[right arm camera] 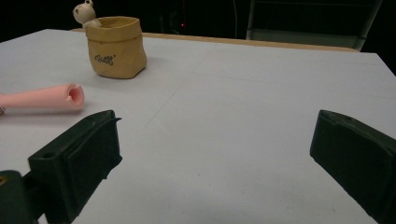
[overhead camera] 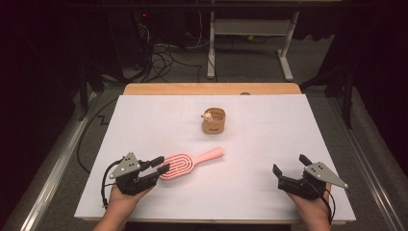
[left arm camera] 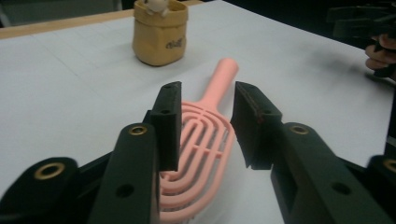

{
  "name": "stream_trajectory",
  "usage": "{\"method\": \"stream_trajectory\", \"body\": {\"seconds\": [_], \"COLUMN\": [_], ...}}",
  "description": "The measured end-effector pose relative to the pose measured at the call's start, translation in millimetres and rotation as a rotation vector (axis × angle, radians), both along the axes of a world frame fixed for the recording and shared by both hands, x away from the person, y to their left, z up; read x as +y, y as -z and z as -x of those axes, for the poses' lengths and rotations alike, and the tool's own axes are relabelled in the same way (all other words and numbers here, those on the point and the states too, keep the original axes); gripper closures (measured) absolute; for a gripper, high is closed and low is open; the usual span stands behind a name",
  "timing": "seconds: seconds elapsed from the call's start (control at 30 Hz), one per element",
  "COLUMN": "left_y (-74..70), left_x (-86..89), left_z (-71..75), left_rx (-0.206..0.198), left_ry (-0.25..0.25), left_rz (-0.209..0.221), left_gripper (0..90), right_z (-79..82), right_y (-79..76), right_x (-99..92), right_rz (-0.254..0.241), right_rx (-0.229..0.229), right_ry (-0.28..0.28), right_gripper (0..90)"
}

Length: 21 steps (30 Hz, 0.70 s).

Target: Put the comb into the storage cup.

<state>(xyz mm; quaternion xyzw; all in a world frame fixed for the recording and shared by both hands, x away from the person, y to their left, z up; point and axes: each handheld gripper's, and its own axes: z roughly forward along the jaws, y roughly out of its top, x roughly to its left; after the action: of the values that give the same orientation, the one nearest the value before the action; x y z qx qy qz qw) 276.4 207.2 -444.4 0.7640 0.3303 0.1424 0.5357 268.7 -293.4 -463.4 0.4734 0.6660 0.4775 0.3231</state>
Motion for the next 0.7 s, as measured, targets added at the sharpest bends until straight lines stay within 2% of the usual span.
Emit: {"method": "stream_trajectory", "body": {"seconds": [0.03,0.1,0.37,0.63,0.7], "left_y": [0.5,0.8,3.1,9.6,11.7], "left_x": [3.8,5.6,17.0,31.2,33.8], "left_z": [-1.6,-2.6,-7.7,-16.6,-19.4], "left_rx": [-0.002,-0.003,-0.018,-0.005,0.005], "left_ry": [-0.019,-0.027,-0.080,-0.116,-0.121], "left_rz": [0.001,0.000,-0.003,-0.005,0.006], "left_gripper": [58.4,55.1,48.0,39.2,35.9], "right_z": [-0.3,-0.5,-0.8,-1.4,-1.7], "right_y": [0.4,0.5,0.9,0.5,0.1], "right_x": [0.0,-0.2,0.5,-0.3,-1.3], "right_rz": [0.000,-0.001,0.001,0.001,0.001], "right_rx": [0.001,0.001,0.002,0.002,-0.001], "right_ry": [0.000,0.000,-0.006,-0.009,-0.007], "right_gripper": [2.2,2.2,2.2,2.2,2.1]}}
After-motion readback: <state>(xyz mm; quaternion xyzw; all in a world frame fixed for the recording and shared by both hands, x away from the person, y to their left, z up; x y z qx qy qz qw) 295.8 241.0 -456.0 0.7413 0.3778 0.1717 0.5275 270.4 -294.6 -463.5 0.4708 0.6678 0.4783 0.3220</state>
